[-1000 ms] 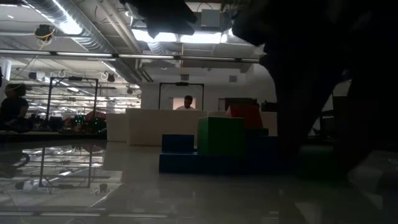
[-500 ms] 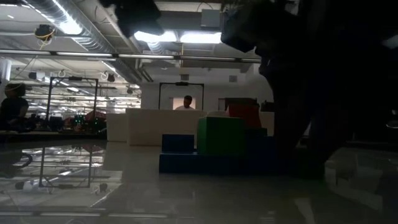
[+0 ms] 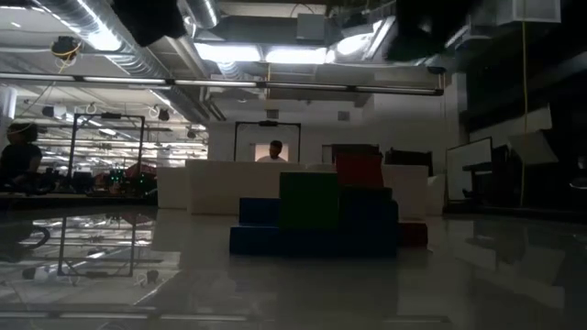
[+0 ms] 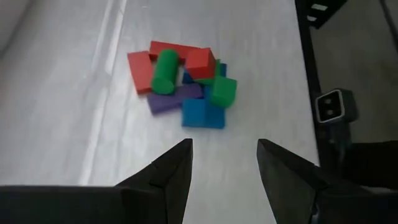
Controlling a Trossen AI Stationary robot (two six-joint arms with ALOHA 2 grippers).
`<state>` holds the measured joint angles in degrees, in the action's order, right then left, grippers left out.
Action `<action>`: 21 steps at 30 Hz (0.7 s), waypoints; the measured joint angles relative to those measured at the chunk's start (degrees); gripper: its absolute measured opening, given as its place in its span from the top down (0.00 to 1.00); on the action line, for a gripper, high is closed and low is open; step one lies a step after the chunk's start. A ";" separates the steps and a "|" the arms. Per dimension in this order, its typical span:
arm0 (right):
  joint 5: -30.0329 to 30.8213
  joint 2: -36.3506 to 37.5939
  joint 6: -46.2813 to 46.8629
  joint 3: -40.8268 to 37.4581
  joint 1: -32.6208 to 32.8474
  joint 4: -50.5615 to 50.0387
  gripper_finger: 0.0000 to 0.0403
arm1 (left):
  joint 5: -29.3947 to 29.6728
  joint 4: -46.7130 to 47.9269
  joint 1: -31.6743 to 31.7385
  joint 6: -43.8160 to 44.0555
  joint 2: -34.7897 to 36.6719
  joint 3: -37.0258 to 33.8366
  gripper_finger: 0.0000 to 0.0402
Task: Sort blocks
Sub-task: Put the green block into the top center bin
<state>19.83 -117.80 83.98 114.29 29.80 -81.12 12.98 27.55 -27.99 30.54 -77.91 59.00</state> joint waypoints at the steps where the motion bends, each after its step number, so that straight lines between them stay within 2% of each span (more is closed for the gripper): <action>1: 2.09 0.00 -1.76 2.15 -0.86 -2.23 0.67 | 0.01 0.02 -0.40 0.81 0.00 0.00 0.58; 5: 10.23 0.05 -11.84 9.22 -5.48 -7.67 0.66 | 0.06 0.03 -1.94 4.83 0.00 0.00 0.58; 9: 16.59 0.04 -27.45 13.62 -12.75 -7.99 0.66 | 0.05 -0.08 -3.69 8.27 0.00 0.00 0.58; 11: 17.94 0.11 -35.39 14.54 -17.18 -6.70 0.66 | 0.13 -0.64 -4.49 9.73 0.00 0.00 0.58; 17: 14.77 -0.21 -58.14 14.57 -32.09 0.09 0.66 | 4.05 -5.58 -6.28 13.08 -1.02 0.00 0.58; 21: 8.88 -1.10 -65.49 14.48 -41.09 5.19 0.66 | 6.30 -8.66 -6.33 15.48 -2.10 0.00 0.58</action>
<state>28.71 -118.89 18.49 128.77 -11.29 -75.94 19.28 18.89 -34.33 46.03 -80.01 59.00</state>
